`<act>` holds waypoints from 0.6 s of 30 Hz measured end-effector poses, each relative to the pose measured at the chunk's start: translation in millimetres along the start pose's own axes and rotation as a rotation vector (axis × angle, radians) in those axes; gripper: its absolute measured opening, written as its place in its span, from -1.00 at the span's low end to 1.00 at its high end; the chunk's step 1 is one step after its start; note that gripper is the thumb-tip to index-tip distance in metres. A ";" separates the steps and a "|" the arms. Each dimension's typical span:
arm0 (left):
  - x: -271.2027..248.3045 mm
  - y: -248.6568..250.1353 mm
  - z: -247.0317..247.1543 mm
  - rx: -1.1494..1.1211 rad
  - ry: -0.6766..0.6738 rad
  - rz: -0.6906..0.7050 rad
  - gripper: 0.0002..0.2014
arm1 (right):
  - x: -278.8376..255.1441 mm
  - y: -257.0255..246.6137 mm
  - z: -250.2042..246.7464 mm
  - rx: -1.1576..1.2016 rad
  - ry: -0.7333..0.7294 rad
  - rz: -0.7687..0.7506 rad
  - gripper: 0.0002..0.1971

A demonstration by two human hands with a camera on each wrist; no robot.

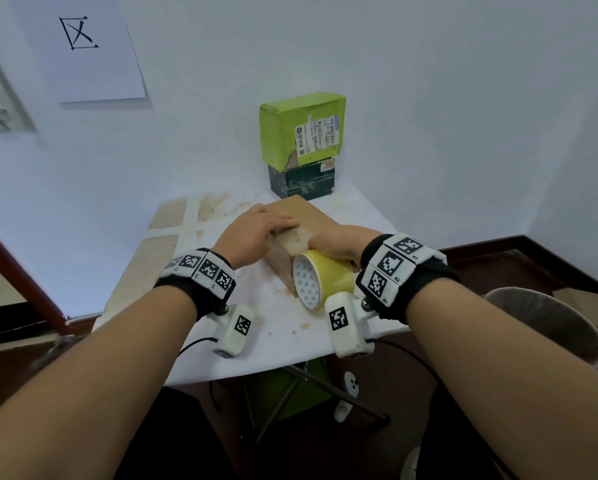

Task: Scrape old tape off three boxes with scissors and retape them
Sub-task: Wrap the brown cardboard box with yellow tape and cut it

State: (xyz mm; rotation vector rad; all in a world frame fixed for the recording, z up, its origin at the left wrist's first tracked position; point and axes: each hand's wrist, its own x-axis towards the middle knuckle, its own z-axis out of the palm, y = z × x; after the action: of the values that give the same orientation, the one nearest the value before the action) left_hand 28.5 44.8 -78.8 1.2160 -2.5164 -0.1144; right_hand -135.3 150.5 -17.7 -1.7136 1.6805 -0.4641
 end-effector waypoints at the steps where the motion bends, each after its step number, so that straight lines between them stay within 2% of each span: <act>1: -1.2 -2.6 1.2 -0.016 0.012 -0.032 -0.26 | 0.2 0.4 0.8 0.020 0.011 0.009 -0.55; 5: -6.6 -7.9 3.6 -0.060 0.035 -0.102 -0.31 | 3.2 0.2 3.0 0.037 0.015 0.048 -0.55; 11: -17.7 -16.4 0.6 -0.033 0.002 0.140 -0.12 | 6.9 1.1 1.4 -0.023 -0.010 0.049 -0.54; 14: -23.4 -16.8 3.3 -0.049 -0.027 0.112 -0.10 | 7.2 -0.3 3.4 -0.011 -0.005 0.064 -0.55; 18: -23.2 -4.9 -3.7 -0.062 -0.025 0.110 -0.12 | 4.6 0.1 4.4 -0.034 -0.005 0.012 -0.55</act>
State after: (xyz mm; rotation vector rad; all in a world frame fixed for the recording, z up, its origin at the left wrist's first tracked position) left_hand 46.8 59.9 -82.7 1.0556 -2.5752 -0.1809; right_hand -132.0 147.0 -21.8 -1.7272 1.7027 -0.4275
